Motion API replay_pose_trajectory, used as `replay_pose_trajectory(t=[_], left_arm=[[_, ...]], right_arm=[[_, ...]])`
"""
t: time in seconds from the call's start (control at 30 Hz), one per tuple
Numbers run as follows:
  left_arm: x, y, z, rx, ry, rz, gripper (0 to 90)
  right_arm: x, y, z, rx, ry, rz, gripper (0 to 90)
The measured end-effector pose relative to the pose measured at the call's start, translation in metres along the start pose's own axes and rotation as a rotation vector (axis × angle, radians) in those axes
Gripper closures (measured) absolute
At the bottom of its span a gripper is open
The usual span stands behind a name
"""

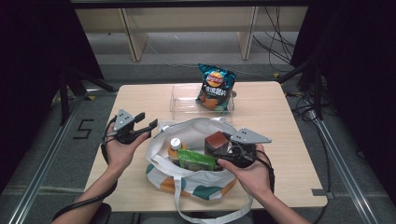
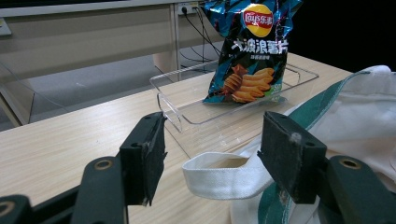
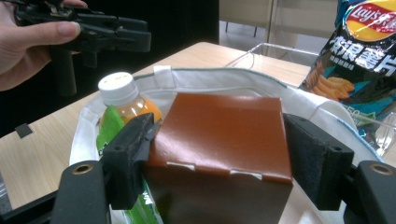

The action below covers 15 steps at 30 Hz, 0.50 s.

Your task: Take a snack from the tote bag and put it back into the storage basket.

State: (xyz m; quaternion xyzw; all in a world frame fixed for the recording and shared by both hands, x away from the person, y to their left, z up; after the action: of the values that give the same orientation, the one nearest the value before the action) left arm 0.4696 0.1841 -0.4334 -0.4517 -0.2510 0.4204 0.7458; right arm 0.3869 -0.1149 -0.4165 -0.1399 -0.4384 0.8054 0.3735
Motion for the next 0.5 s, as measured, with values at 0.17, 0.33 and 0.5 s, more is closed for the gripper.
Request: replay_pose_trajectory(t=[0.17, 0.33, 0.5], left_arm=[[0.0001, 0.0, -0.0002, 0.0, 0.0, 0.001, 39.5], [-0.0003, -0.0001, 0.0, 0.0, 0.0, 0.0, 39.5], [-0.0004, 0.0, -0.0003, 0.002, 0.001, -0.005, 39.5]], right_arm=[[-0.0002, 0.0, -0.0032, -0.013, -0.008, 0.02, 31.0], [-0.0016, 0.001, -0.0006, 0.001, 0.006, 0.017, 35.2], [-0.0006, 0.0009, -0.0011, -0.017, -0.003, 0.016, 38.0]])
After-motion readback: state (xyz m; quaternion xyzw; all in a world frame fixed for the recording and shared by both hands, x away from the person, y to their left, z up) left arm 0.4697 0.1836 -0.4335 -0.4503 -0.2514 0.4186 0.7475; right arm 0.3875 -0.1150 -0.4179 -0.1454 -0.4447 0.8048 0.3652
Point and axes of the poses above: each handheld gripper's, and its own axes: z roughly backward along the jaws, y roughly out of its underside, x roughly to its left, the point moved 5 cm from there along -z, roughly forward along the jaws, and after that the axes turned 13 degrees about x, right-handed, at the moved point
